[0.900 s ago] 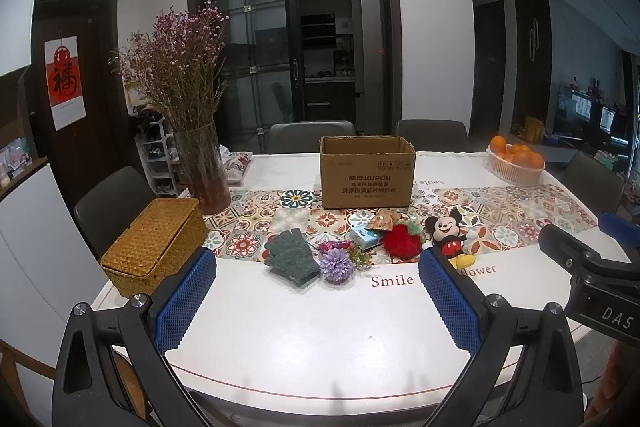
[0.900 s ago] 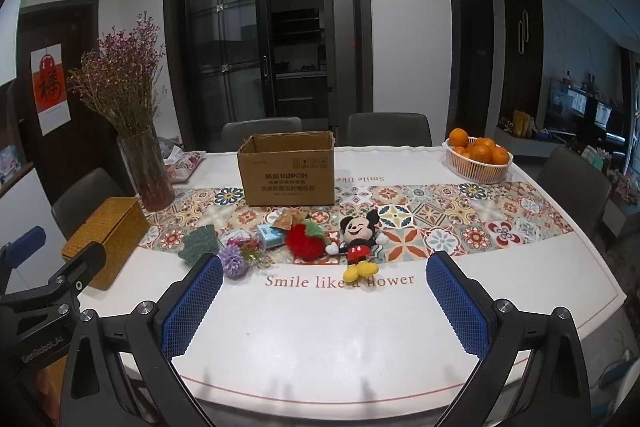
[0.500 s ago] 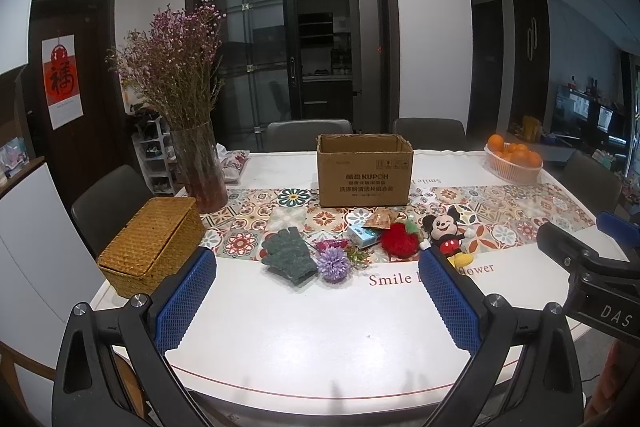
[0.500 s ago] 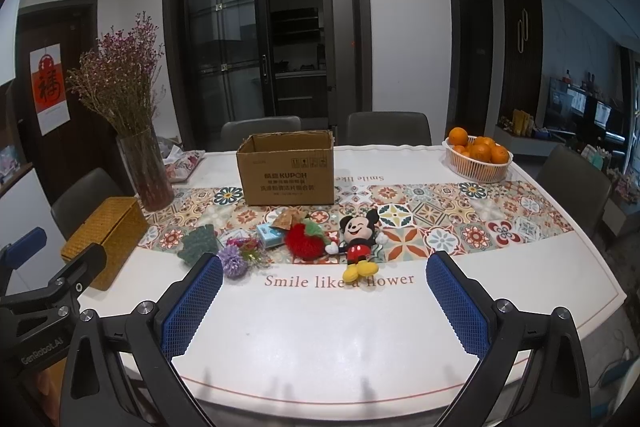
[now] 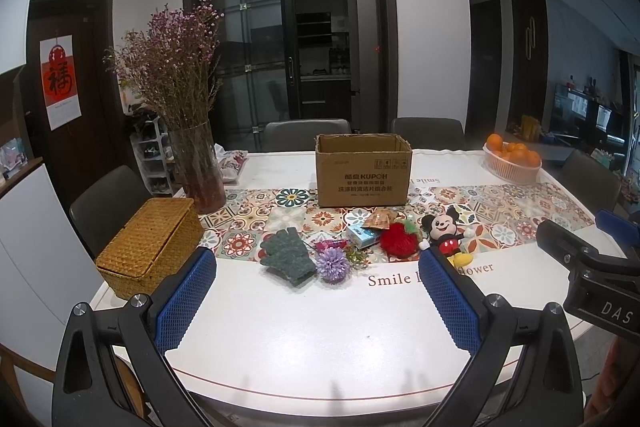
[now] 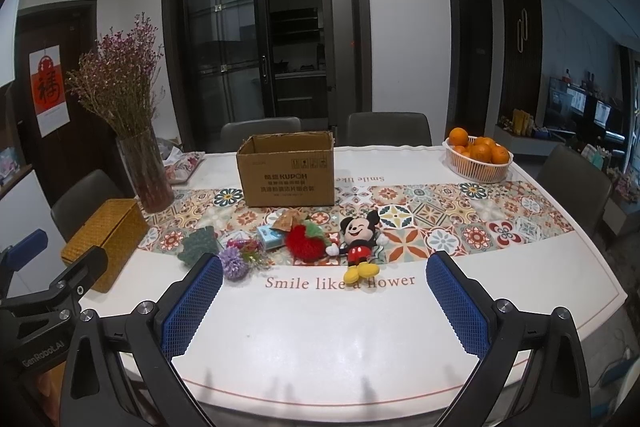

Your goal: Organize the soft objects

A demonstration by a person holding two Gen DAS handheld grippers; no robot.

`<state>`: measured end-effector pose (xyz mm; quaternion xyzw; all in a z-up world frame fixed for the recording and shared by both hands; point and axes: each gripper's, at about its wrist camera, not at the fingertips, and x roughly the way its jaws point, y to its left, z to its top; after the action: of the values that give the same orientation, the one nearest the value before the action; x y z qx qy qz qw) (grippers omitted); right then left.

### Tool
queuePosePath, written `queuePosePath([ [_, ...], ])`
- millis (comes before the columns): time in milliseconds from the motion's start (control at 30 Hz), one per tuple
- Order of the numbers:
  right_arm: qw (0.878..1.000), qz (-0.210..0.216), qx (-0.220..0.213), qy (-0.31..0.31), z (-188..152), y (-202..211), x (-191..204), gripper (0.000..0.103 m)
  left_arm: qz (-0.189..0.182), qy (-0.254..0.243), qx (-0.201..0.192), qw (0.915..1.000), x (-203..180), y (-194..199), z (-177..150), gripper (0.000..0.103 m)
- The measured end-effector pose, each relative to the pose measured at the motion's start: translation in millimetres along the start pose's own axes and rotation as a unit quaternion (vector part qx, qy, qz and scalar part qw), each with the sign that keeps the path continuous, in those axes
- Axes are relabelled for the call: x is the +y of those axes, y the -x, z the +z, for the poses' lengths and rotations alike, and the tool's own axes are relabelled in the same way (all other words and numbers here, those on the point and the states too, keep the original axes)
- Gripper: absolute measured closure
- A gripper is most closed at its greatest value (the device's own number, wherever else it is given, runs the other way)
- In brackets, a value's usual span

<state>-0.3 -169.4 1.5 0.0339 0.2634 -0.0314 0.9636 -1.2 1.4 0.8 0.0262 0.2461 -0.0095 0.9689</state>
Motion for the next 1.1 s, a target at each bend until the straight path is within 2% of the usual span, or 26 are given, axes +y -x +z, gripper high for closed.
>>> queuePosePath([
  [1100, 1.0, -0.003, 0.002, -0.008, 0.1, -9.0, -2.2, 0.0, -0.008, -0.002, 0.0, 1.0, -4.1, -5.8, 4.9, 0.0],
])
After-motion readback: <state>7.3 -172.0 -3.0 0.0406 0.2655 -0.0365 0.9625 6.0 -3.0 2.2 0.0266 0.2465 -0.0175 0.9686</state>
